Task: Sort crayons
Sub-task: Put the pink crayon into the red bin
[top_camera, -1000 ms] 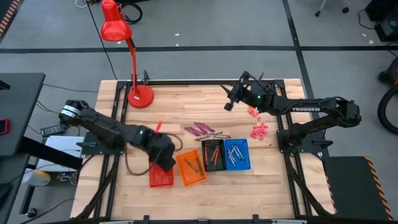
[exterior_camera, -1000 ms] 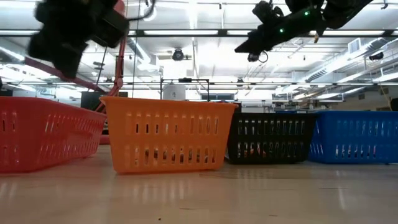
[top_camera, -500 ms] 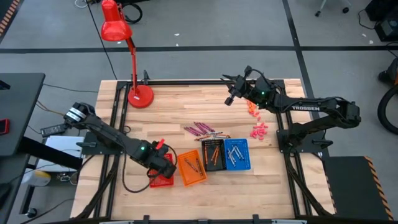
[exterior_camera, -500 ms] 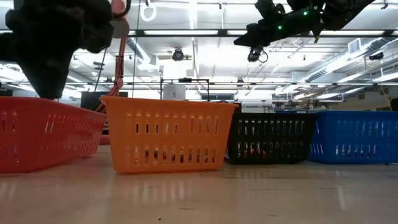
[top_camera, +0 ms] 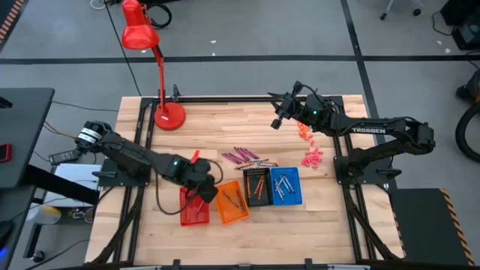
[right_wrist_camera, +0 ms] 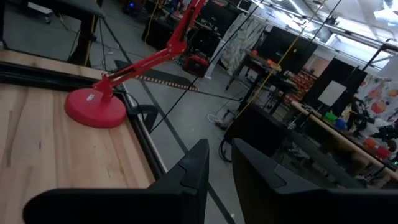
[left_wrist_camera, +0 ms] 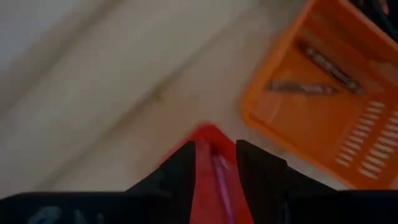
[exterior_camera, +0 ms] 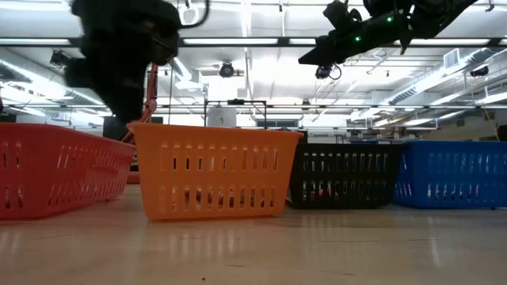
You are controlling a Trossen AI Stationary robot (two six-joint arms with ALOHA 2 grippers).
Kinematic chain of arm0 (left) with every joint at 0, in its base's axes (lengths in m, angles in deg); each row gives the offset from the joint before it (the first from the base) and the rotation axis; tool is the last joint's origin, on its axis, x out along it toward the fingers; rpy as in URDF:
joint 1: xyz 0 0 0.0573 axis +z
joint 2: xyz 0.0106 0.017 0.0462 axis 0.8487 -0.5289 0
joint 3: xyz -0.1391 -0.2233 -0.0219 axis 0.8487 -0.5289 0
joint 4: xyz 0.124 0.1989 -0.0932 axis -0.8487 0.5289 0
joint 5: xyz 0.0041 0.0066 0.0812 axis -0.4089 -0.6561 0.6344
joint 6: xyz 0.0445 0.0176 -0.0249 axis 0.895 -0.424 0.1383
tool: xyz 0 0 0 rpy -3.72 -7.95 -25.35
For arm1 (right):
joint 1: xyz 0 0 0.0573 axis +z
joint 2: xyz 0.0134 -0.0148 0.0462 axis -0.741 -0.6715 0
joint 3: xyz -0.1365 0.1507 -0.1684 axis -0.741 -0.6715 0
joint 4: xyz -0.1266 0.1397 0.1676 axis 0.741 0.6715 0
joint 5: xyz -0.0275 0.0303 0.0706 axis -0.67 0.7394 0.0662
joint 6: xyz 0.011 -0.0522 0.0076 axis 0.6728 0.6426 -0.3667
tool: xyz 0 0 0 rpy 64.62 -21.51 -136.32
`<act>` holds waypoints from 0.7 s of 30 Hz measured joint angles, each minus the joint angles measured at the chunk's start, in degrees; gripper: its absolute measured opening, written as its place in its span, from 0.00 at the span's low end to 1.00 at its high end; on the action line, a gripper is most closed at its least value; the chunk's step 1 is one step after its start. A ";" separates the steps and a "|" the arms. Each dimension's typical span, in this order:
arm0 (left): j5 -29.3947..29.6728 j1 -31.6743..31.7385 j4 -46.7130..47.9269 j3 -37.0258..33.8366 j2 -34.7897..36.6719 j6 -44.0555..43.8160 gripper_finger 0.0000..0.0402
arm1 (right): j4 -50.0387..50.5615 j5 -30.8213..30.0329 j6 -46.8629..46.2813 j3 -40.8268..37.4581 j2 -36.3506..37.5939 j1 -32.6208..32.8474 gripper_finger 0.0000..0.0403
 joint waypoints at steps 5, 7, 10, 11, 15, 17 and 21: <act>3.24 5.41 -3.19 0.00 -0.11 9.67 0.31 | 2.03 0.35 -0.16 0.00 0.00 0.00 0.18; 3.48 7.47 -4.35 0.00 -0.29 13.54 0.31 | 2.93 1.11 -0.20 0.00 0.00 0.00 0.18; 3.40 10.47 -6.75 0.00 -1.77 19.89 0.31 | 3.47 2.07 -1.29 0.00 0.00 0.00 0.18; 3.44 11.41 -7.41 0.00 -2.31 22.18 0.31 | 3.69 2.60 -1.66 0.00 0.00 0.00 0.19; 2.60 15.08 -10.30 -0.08 -5.31 30.13 0.31 | 4.80 3.29 -2.72 0.00 0.00 0.00 0.19; 0.94 16.82 -12.62 -0.09 -6.87 33.41 0.31 | 5.88 3.50 -2.72 0.00 0.00 0.00 0.18; -1.40 19.70 -15.90 -0.09 -9.78 39.11 0.31 | 6.66 3.97 -2.74 0.00 0.00 0.00 0.19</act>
